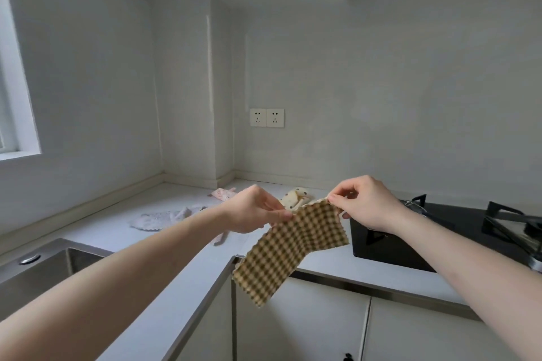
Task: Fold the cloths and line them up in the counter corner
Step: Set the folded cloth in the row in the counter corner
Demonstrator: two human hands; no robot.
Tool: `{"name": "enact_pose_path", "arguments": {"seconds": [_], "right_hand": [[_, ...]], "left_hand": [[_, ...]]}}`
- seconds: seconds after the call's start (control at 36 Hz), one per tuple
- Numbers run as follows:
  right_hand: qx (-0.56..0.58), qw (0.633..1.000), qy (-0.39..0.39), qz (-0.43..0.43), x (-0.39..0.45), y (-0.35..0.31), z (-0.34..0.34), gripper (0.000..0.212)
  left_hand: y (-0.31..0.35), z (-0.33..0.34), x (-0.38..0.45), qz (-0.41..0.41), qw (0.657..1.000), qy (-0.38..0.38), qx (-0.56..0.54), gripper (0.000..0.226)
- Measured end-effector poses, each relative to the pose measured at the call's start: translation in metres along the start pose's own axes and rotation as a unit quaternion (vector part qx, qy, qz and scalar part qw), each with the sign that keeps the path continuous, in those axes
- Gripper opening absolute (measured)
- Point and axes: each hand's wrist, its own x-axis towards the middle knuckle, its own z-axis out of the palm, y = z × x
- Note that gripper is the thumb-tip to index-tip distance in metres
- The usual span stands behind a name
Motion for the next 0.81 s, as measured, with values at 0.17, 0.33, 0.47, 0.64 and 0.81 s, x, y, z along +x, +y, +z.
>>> {"name": "enact_pose_path", "arguments": {"seconds": [0.17, 0.33, 0.47, 0.64, 0.81], "right_hand": [[-0.055, 0.997, -0.045, -0.002, -0.006, 0.002, -0.013, 0.015], [-0.028, 0.999, -0.031, 0.008, -0.006, 0.002, -0.02, 0.017], [0.038, 0.999, -0.021, 0.023, -0.003, -0.001, -0.03, 0.015], [0.034, 0.996, -0.069, 0.033, -0.002, 0.005, -0.036, 0.013], [0.049, 0.998, -0.02, 0.02, 0.003, 0.004, -0.028, 0.014]], "left_hand": [[0.016, -0.002, -0.001, -0.014, 0.998, -0.056, 0.035, 0.026], [0.027, -0.003, 0.005, -0.013, 0.997, -0.045, 0.056, 0.024], [0.038, -0.011, 0.009, -0.013, 0.999, -0.049, 0.01, 0.019], [0.046, -0.013, 0.005, -0.017, 0.994, -0.11, 0.024, 0.022], [0.044, -0.002, 0.008, 0.028, 0.98, -0.028, 0.197, 0.026]]}}
